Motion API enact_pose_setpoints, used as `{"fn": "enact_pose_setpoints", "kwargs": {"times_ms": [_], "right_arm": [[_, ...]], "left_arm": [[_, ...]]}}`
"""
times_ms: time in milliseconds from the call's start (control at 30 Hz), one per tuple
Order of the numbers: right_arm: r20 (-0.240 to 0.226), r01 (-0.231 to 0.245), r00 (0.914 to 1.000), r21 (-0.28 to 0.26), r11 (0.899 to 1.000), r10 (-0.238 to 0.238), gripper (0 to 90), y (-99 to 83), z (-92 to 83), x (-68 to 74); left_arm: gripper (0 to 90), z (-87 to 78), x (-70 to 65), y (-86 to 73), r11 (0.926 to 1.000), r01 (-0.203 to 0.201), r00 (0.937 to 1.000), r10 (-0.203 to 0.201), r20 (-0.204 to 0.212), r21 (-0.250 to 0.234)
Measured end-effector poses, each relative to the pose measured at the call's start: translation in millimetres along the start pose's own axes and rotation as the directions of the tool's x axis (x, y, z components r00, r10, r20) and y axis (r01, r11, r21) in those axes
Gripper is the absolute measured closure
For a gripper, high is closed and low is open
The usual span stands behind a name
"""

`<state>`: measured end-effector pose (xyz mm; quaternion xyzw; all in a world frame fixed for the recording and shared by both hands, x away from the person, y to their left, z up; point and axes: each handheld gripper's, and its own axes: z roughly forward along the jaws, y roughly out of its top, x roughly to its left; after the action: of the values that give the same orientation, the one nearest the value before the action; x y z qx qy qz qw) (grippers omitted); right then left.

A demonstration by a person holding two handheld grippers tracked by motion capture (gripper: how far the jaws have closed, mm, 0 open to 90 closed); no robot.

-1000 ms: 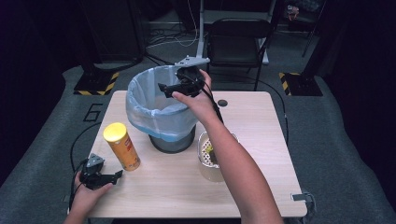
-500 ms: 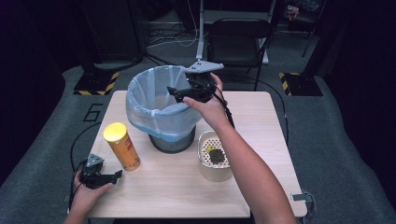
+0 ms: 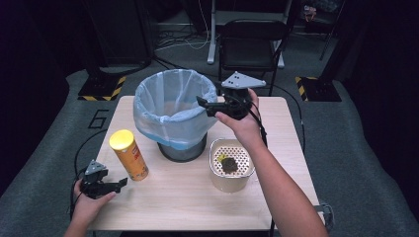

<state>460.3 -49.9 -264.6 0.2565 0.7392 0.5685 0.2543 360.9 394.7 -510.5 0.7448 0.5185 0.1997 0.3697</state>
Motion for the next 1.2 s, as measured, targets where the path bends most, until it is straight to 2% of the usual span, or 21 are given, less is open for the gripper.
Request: {"fn": "enact_pose_setpoints", "kwargs": {"times_ms": [33, 133, 167, 233, 300, 433, 467, 533, 600, 767, 833, 867, 967, 1100, 1167, 1200], "right_arm": [[0.011, 0.009, 0.9999, 0.001, 1.000, -0.009, 21.3, -4.0, -6.6, -1.4], [0.012, -0.011, 0.9999, 0.008, 1.000, 0.011, 21.0, -13.7, -17.7, -5.6], [0.014, -0.023, 0.9996, 0.009, 1.000, 0.022, 20.6, -17.4, -21.1, -6.6], [0.018, -0.040, 0.9991, 0.013, 0.999, 0.040, 19.9, -25.0, -27.3, -8.0], [0.028, -0.036, 0.9990, 0.015, 0.999, 0.035, 19.9, -31.4, -33.5, -9.1], [0.038, -0.028, 0.9989, 0.013, 1.000, 0.027, 20.0, -41.7, -44.5, -12.6], [0.040, -0.028, 0.9988, 0.012, 1.000, 0.027, 20.0, -43.6, -47.0, -13.9], [0.042, -0.042, 0.9982, 0.007, 0.999, 0.042, 20.0, -47.4, -51.8, -15.4], [0.046, -0.038, 0.9982, 0.008, 0.999, 0.038, 20.0, -51.8, -56.3, -16.2], [0.055, -0.041, 0.9976, 0.000, 0.999, 0.041, 20.5, -65.6, -69.3, -15.7], [0.052, -0.051, 0.9973, -0.010, 0.999, 0.051, 21.3, -73.1, -74.5, -15.8], [0.056, -0.054, 0.9969, -0.010, 0.998, 0.055, 21.5, -77.4, -76.8, -15.6], [0.071, -0.060, 0.9957, 0.004, 0.998, 0.060, 22.7, -92.0, -82.8, -14.7], [0.083, -0.098, 0.9919, 0.010, 0.995, 0.096, 22.7, -111.8, -88.8, -14.8], [0.090, -0.100, 0.9912, 0.019, 0.995, 0.098, 22.8, -121.0, -92.1, -13.8], [0.091, -0.100, 0.9910, 0.023, 0.995, 0.098, 22.8, -125.5, -94.1, -13.1]], "left_arm": [[7.2, -1.6, -0.6, 1.0, 1.0000, 0.000, 0.9999, 0.000, 0.014, -0.002], [6.9, -3.3, -2.9, 2.6, 0.9999, 0.004, 0.9992, -0.004, 0.039, -0.016], [6.8, -5.1, -5.8, 4.8, 1.0000, -0.009, 0.9983, 0.009, 0.058, 0.001], [6.9, -6.3, -9.1, 6.2, 0.9996, -0.027, 0.9966, 0.027, 0.077, -0.002], [6.9, -6.7, -13.3, 6.3, 0.9993, -0.025, 0.9964, 0.027, 0.081, -0.026], [9.5, -7.8, -18.0, 8.2, 0.9990, -0.023, 0.9949, 0.026, 0.098, -0.038], [10.3, -8.7, -18.0, 8.9, 0.9987, -0.036, 0.9948, 0.039, 0.094, -0.036], [10.9, -9.7, -19.0, 9.5, 0.9981, -0.035, 0.9951, 0.040, 0.090, -0.050], [11.3, -10.8, -19.4, 10.0, 0.9978, -0.019, 0.9945, 0.026, 0.102, -0.063], [11.4, -14.1, -18.7, 11.8, 0.9977, -0.022, 0.9942, 0.028, 0.104, -0.064], [11.7, -13.6, -20.0, 11.9, 0.9962, -0.020, 0.9946, 0.028, 0.100, -0.084], [11.7, -14.8, -20.8, 12.4, 0.9977, -0.016, 0.9934, 0.024, 0.112, -0.066], [11.1, -14.1, -21.9, 12.9, 0.9980, -0.010, 0.9936, 0.017, 0.112, -0.063], [11.1, -14.7, -23.5, 14.1, 0.9964, -0.006, 0.9928, 0.016, 0.119, -0.085], [11.1, -15.5, -25.1, 15.1, 0.9954, -0.001, 0.9922, 0.013, 0.124, -0.095], [11.2, -16.2, -25.3, 15.9, 0.9950, -0.012, 0.9922, 0.024, 0.122, -0.099]]}}
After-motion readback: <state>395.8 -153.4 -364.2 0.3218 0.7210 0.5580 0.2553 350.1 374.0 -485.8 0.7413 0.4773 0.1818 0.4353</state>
